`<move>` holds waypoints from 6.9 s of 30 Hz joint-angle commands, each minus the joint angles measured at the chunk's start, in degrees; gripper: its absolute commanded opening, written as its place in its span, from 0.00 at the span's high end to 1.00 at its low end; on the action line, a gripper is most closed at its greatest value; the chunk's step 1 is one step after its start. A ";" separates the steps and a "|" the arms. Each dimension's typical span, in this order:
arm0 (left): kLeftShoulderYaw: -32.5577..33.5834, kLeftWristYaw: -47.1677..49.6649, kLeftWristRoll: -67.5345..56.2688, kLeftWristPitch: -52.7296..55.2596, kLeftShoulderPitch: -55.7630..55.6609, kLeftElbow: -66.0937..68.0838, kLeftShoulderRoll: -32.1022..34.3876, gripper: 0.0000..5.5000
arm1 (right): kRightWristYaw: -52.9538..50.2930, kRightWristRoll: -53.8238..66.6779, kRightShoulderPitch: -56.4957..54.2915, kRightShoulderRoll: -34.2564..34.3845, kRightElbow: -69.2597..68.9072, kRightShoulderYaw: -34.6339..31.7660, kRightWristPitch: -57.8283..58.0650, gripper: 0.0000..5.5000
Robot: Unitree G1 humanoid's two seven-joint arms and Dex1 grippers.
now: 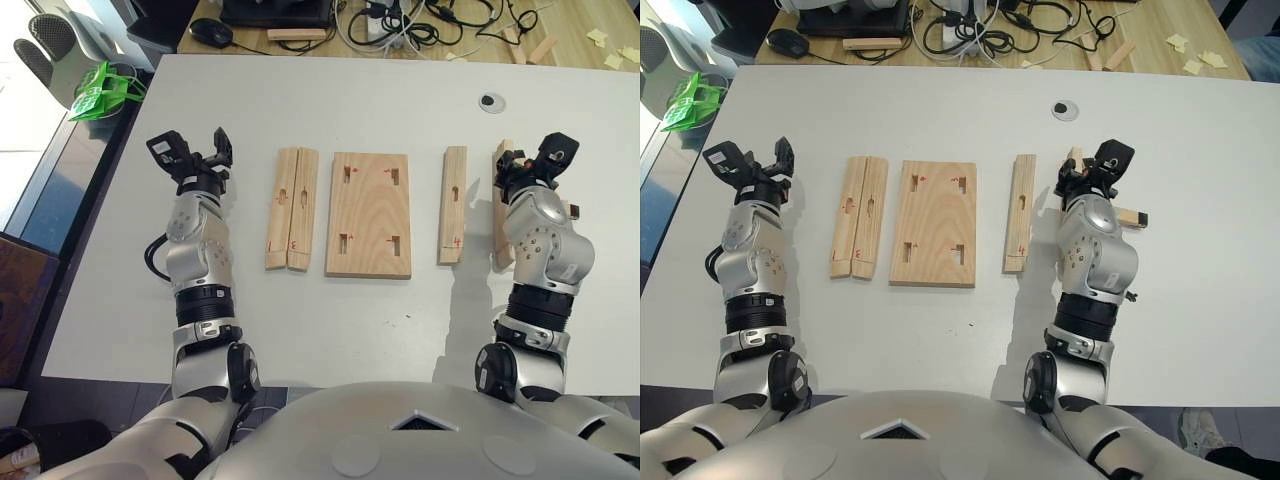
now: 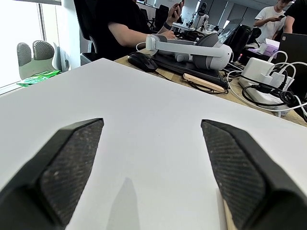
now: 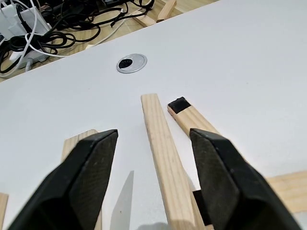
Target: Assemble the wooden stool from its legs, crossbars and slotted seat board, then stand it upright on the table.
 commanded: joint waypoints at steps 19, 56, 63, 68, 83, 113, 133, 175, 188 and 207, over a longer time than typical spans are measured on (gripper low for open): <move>0.01 0.34 -0.27 -1.07 -1.53 1.22 -0.56 0.32 | -4.61 -1.17 -14.91 -3.50 29.30 -4.32 -2.87 0.49; 0.00 0.24 -0.51 -1.20 -2.46 2.77 -0.36 0.32 | -7.72 -2.21 -18.06 -2.02 8.16 1.68 1.56 0.81; -0.06 0.91 -0.16 -1.88 -2.72 2.49 -0.40 0.32 | -2.87 -7.66 -16.15 -4.97 7.24 9.40 -3.78 0.81; 0.02 1.65 -0.37 -1.81 -3.05 1.76 -0.69 0.32 | 1.61 -11.74 -13.82 -7.29 7.42 15.44 -7.81 0.81; -8.91 6.76 -11.85 24.80 -11.77 -22.40 -11.84 0.32 | 10.18 -23.22 -10.74 -12.17 8.43 28.09 -21.37 0.81; -13.66 5.13 -24.02 42.65 -14.37 -31.83 -18.39 0.32 | 11.20 -43.43 -13.35 -15.19 16.25 39.59 -44.36 0.81; -11.51 10.22 -22.50 40.17 -14.51 -28.90 -20.15 0.32 | 8.86 -46.41 -13.99 -13.20 15.46 37.72 -46.48 0.81; -8.10 25.65 -34.32 31.18 -20.27 -25.50 -25.50 0.32 | 9.29 -51.92 -12.46 -13.64 16.93 41.98 -53.50 0.81; -11.43 27.00 -37.14 30.35 -18.71 -25.69 -24.44 0.69 | 9.25 -51.85 -12.18 -12.91 17.10 42.17 -53.94 0.81; -9.55 31.07 -39.53 23.53 -19.33 -24.16 -23.95 0.81 | 18.62 -45.17 -9.65 -13.27 17.23 44.47 -57.58 0.64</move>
